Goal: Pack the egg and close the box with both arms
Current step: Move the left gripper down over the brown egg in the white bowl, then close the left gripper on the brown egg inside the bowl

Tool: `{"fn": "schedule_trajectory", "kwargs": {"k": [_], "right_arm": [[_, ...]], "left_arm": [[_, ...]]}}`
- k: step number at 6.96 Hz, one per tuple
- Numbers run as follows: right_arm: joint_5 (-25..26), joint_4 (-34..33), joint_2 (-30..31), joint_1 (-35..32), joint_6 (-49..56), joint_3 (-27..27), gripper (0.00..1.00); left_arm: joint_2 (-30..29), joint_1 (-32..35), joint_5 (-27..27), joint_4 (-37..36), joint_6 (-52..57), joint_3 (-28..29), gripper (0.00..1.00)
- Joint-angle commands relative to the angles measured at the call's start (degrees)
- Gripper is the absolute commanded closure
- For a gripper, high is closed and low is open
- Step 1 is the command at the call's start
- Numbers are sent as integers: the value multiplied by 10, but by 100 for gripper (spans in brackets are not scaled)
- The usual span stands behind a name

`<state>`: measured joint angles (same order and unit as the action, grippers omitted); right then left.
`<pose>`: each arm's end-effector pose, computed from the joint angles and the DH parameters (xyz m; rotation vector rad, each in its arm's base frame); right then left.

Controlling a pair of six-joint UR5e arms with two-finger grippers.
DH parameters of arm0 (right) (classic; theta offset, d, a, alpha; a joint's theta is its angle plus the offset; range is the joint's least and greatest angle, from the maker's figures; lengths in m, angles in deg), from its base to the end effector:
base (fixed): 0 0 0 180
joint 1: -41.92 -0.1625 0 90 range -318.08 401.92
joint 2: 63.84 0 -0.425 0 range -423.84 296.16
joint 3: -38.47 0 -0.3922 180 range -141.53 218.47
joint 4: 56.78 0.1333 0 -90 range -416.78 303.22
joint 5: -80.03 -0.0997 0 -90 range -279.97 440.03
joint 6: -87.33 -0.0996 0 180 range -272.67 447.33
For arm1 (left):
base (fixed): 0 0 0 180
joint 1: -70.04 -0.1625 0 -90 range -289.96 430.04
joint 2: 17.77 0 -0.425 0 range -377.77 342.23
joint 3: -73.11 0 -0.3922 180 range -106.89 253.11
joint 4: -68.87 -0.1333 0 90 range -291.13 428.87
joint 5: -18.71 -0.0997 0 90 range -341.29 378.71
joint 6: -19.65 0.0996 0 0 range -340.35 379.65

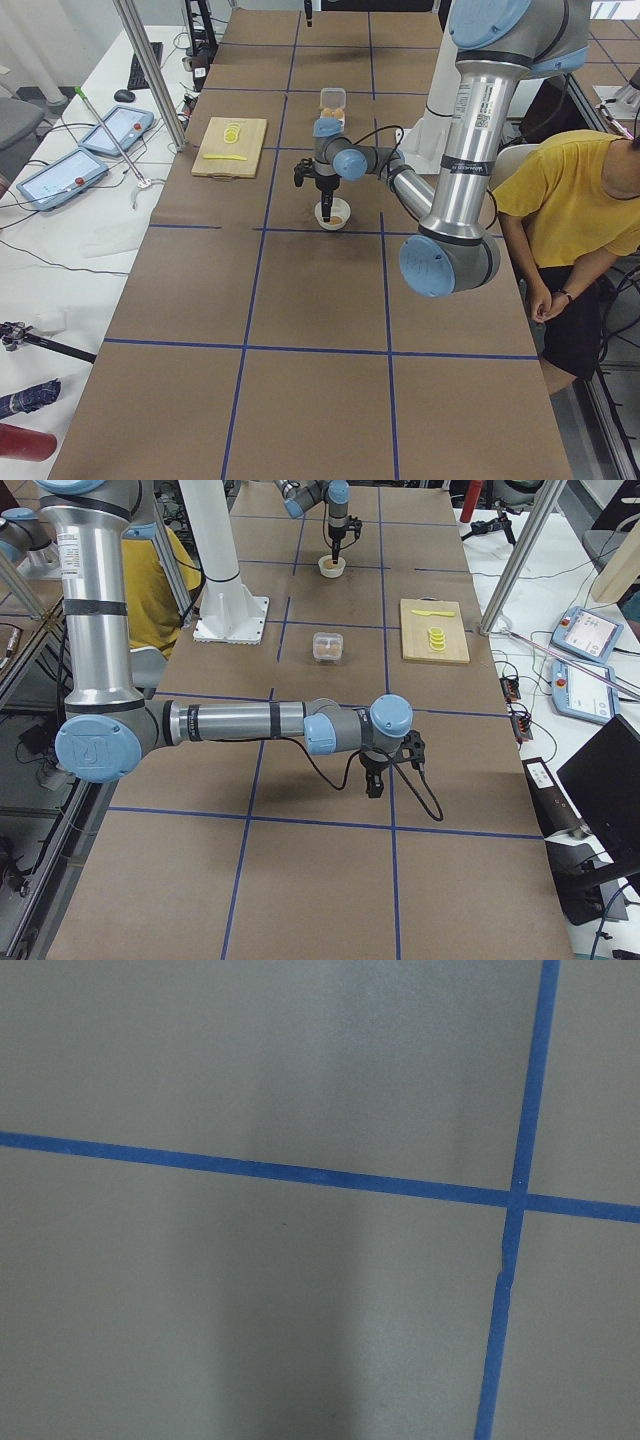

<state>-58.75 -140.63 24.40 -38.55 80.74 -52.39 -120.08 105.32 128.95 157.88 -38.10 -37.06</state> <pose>-0.0274 -0.5160 0.6190 0.0232 -0.8618 -0.1133 0.3962 -0.4014 0.3947 0.0160 0.6432 0.0460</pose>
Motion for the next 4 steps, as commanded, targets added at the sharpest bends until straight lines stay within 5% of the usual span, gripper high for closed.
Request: {"fn": "schedule_trajectory", "kwargs": {"k": [1, 4], "right_arm": [[0, 0, 0, 1, 0, 2, 0], [0, 0, 0, 1, 0, 4, 0]], "left_arm": [[-8, -7, 0, -1, 0, 8, 28], [-6, -12, 0, -2, 0, 10, 30]]}}
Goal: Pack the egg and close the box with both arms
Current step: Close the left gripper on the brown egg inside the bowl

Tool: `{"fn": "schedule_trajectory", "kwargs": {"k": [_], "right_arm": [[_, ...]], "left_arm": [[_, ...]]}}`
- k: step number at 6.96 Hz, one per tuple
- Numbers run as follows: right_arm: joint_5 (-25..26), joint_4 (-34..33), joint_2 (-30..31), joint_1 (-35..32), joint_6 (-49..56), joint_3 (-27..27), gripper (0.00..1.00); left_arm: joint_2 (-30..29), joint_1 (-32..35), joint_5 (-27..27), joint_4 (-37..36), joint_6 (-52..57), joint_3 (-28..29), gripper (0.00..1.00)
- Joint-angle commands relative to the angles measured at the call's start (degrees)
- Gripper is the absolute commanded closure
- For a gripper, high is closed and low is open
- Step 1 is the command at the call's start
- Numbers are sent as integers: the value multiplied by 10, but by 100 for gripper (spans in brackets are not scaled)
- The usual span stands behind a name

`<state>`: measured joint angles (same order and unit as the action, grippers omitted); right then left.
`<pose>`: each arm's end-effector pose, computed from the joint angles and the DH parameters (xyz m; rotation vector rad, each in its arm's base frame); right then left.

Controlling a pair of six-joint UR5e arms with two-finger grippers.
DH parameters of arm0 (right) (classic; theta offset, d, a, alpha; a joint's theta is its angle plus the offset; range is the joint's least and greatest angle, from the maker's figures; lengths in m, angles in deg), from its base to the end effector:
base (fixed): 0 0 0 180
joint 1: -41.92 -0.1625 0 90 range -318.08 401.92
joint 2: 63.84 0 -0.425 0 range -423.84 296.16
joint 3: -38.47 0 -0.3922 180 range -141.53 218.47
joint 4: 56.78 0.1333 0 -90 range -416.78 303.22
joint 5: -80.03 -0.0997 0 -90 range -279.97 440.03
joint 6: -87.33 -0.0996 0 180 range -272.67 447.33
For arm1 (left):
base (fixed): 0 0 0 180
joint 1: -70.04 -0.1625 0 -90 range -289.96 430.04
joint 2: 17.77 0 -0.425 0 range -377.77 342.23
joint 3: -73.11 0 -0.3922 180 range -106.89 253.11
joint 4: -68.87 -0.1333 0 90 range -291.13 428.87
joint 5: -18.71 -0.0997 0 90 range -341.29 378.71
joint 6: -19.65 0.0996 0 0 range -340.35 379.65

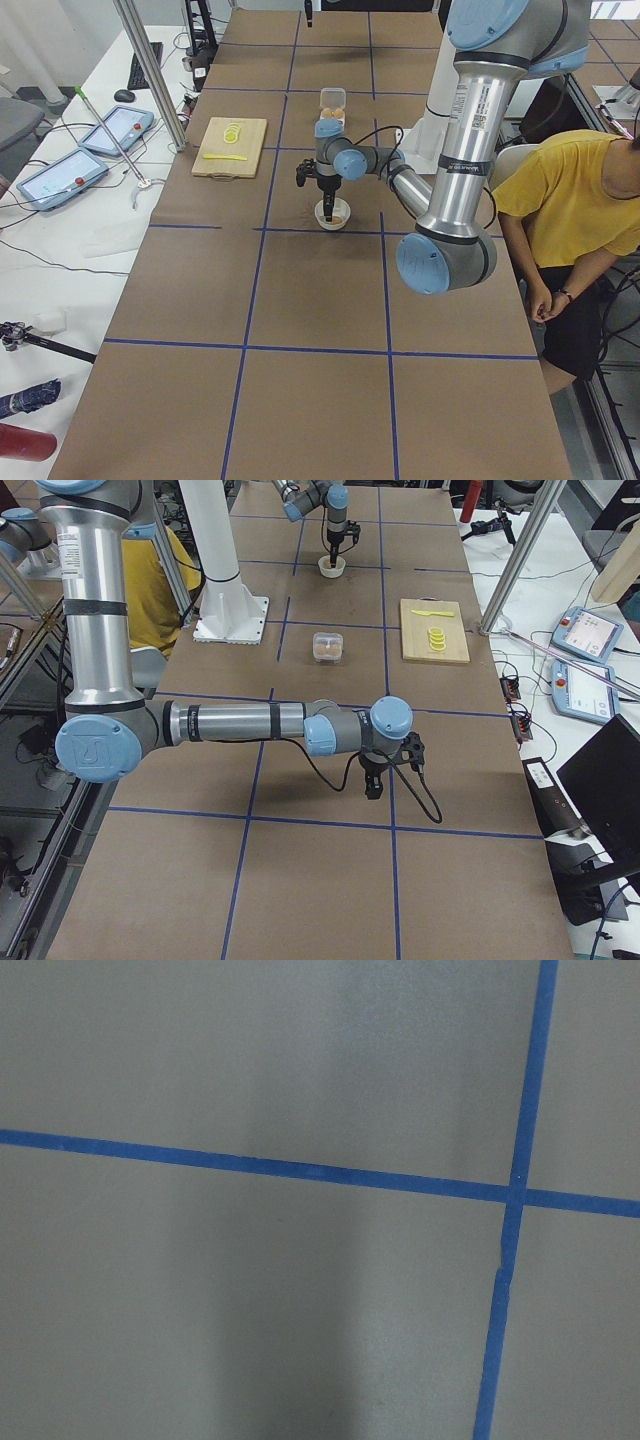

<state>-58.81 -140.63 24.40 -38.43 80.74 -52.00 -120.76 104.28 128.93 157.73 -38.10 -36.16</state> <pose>-0.0285 -0.5157 0.6224 0.0157 -0.8621 -0.1124 0.4080 -0.3973 0.3958 0.0068 0.6380 0.0623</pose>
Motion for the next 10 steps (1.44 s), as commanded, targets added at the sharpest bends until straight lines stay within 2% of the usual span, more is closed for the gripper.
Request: {"fn": "schedule_trajectory", "kwargs": {"k": [1, 8, 10], "right_arm": [[0, 0, 0, 1, 0, 0, 0], [1, 0, 0, 0, -1, 0, 0], [0, 0, 0, 0, -1, 0, 0]], "left_arm": [[1, -2, 0, 0, 0, 2, 32], [1, -4, 1, 3, 1, 18, 34], [1, -4, 27, 1, 0, 19, 35]]}}
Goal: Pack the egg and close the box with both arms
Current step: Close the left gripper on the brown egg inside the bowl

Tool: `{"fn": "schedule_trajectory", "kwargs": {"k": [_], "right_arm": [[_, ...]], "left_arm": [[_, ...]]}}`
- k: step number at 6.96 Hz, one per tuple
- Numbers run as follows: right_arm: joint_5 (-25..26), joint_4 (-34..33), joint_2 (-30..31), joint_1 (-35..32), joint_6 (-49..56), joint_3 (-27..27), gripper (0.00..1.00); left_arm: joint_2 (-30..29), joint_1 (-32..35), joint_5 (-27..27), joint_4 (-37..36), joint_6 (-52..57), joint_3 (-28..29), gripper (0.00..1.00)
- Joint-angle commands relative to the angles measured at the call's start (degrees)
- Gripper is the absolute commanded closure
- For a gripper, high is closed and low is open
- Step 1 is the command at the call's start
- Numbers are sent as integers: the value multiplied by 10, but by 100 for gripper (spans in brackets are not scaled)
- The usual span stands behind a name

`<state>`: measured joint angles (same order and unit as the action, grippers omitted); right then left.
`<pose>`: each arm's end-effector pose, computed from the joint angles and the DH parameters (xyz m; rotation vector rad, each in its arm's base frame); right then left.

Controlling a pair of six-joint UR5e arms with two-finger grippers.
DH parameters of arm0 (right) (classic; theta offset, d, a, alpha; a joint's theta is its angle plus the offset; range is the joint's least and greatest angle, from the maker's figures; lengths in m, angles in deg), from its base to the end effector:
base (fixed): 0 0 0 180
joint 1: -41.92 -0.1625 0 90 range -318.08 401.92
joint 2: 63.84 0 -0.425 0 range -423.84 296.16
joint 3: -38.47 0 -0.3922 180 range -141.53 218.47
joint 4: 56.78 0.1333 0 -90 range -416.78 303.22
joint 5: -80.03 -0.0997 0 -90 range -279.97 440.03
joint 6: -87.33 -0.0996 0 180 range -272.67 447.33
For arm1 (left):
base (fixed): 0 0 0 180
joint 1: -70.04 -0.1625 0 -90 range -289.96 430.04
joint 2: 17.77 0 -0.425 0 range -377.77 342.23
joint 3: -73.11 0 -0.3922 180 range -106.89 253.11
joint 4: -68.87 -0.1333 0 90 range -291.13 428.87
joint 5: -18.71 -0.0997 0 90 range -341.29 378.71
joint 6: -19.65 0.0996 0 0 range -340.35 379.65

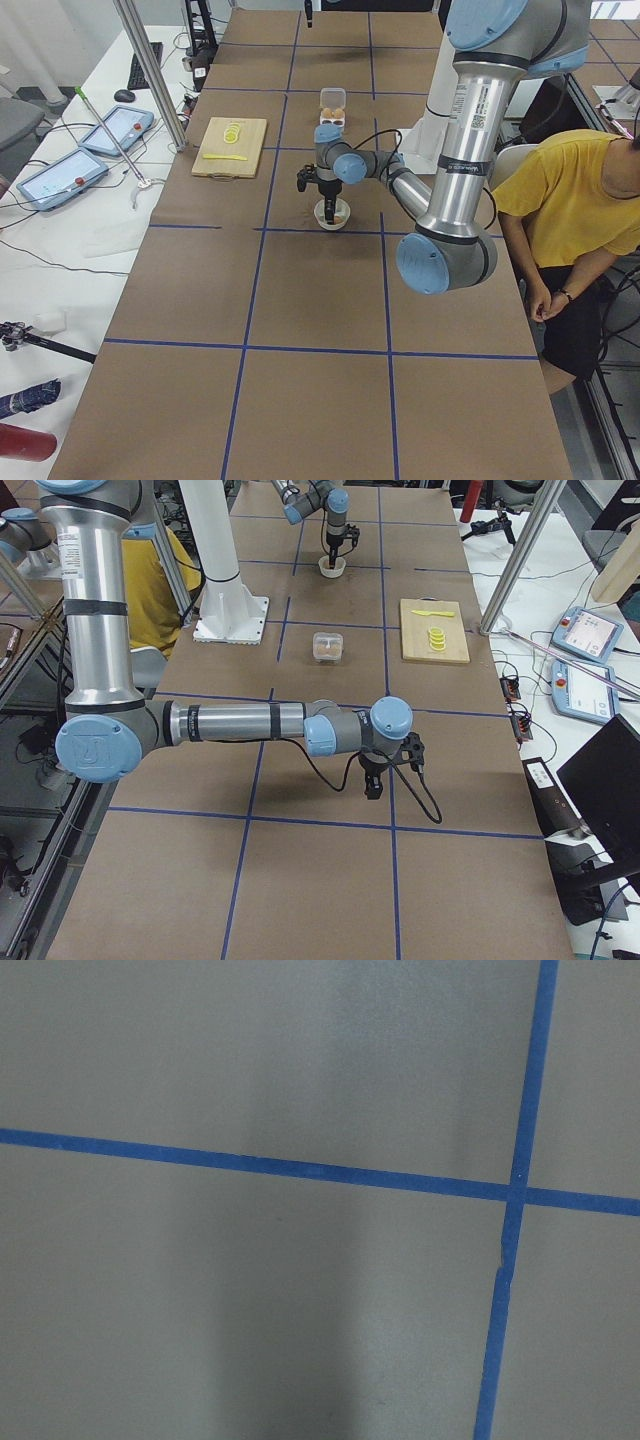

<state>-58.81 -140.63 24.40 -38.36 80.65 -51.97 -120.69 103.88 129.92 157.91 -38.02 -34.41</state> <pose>-0.0292 -0.5156 0.6226 0.0140 -0.8620 -0.1118 0.4157 -0.3958 0.4098 -0.0256 0.6236 0.0697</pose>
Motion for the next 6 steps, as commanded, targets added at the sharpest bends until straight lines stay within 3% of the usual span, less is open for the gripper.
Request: {"fn": "schedule_trajectory", "kwargs": {"k": [1, 2, 3, 4, 6], "right_arm": [[0, 0, 0, 0, 0, 1, 0], [0, 0, 0, 0, -1, 0, 0], [0, 0, 1, 0, -1, 1, 0], [0, -1, 0, 0, -1, 0, 0], [0, 0, 1, 0, -1, 0, 0]], "left_arm": [[0, -1, 17, -1, -1, 3, 35], [0, -1, 18, -1, -1, 4, 42], [0, -1, 17, -1, 2, 6, 58], [-2, -1, 17, -3, 5, 5, 94], [-4, 0, 17, -4, 5, -6, 100]]}}
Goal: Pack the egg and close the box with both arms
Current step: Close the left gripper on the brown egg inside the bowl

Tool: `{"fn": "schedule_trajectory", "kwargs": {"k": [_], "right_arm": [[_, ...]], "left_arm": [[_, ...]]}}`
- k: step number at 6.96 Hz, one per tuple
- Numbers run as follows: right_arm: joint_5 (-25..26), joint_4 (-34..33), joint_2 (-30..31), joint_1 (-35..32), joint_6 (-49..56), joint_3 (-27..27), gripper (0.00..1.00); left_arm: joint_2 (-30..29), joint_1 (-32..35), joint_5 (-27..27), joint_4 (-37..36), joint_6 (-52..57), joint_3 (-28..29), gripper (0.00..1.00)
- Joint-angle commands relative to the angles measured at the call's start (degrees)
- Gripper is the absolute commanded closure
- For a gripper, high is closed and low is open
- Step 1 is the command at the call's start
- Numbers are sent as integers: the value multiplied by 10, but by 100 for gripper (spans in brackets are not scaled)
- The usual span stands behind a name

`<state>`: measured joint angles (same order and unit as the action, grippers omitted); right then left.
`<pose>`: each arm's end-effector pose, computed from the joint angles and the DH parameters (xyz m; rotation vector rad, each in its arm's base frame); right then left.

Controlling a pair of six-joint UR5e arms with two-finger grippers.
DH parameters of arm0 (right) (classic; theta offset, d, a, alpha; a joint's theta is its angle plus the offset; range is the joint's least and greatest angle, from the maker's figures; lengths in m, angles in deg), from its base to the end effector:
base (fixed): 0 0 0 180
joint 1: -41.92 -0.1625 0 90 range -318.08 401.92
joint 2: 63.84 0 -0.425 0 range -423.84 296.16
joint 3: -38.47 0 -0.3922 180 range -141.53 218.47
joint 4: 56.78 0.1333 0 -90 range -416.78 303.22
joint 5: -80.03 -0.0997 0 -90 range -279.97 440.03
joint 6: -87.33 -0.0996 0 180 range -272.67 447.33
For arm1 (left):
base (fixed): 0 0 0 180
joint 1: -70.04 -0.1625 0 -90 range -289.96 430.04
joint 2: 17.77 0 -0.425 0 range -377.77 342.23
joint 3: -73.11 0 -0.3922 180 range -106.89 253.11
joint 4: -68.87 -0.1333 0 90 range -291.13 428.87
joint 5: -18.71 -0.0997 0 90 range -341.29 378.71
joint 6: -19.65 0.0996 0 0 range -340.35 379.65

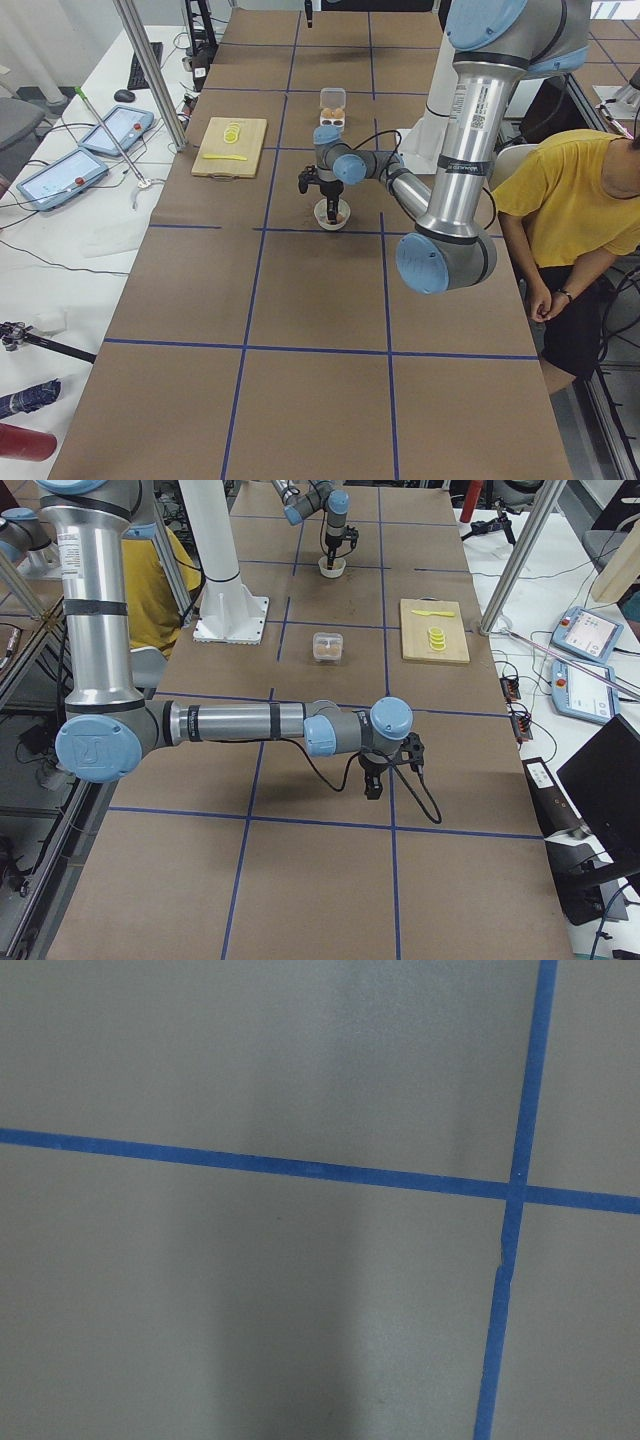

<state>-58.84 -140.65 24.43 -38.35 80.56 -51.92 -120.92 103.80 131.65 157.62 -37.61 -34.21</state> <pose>-0.0292 -0.5153 0.6233 0.0116 -0.8623 -0.1098 0.4185 -0.3934 0.4089 -0.0517 0.6354 0.0849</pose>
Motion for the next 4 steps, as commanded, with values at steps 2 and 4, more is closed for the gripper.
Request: {"fn": "schedule_trajectory", "kwargs": {"k": [2, 4], "right_arm": [[-1, 0, 0, -1, 0, -1, 0], [-1, 0, 0, -1, 0, -1, 0]], "left_arm": [[-22, 7, 0, -44, 1, -44, 100], [-146, 18, 0, -183, 0, -49, 100]]}}
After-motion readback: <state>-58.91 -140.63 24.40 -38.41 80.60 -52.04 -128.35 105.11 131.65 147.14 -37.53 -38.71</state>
